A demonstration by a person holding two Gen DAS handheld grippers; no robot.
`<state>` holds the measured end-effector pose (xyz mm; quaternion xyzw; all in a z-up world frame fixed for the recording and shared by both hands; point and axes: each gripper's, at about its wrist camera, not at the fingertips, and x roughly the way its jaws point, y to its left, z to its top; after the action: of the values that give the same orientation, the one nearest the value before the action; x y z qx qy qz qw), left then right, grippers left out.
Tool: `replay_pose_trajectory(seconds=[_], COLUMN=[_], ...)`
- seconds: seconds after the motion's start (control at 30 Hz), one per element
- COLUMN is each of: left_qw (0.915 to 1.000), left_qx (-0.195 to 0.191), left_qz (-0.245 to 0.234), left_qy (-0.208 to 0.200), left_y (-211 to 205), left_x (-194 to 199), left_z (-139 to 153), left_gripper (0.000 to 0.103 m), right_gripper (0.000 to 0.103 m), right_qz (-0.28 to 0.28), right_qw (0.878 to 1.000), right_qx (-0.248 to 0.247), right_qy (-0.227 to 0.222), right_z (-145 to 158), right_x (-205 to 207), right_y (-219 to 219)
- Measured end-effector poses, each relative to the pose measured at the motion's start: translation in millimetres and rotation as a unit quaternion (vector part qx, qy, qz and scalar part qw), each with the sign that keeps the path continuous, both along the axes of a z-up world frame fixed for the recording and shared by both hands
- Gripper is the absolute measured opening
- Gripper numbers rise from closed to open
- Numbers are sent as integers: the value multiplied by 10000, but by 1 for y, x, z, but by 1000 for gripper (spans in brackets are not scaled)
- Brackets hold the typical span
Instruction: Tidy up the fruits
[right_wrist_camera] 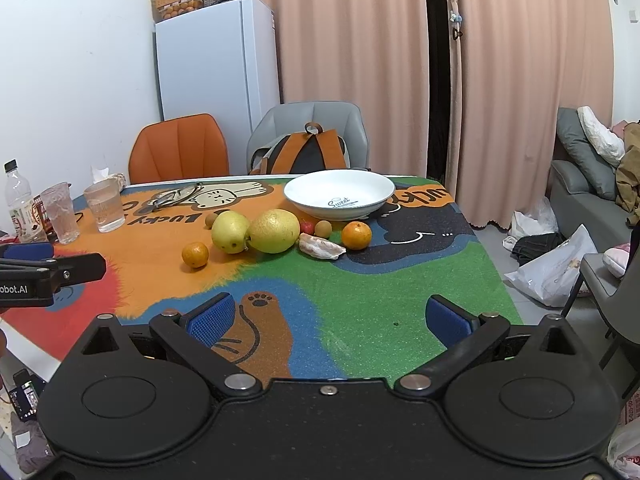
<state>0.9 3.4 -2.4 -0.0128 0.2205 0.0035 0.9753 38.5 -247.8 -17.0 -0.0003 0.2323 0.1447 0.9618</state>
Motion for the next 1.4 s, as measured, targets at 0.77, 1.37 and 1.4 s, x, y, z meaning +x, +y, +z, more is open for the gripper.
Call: replay_pose_trajectory(seconds=[0.77,1.37,1.4], left_qw=[10000,10000,10000], left_qx=[3,-7,-5], left_qz=[-9,-18,-18], left_qy=[11,12,11], left_y=[-2,-3,-3], left_x=[1,1,1], left_z=[0,0,-1], left_gripper=[103,103,103], right_gripper=[103,103,103], right_qz=[-29,-72,-71], right_qw=[10000,10000,10000], right_qx=[-32,-63,-58], right_qy=[-10,-17,-15], right_z=[-1,-2,-2], right_x=[-1,-2,-2], right_y=[2,3,3])
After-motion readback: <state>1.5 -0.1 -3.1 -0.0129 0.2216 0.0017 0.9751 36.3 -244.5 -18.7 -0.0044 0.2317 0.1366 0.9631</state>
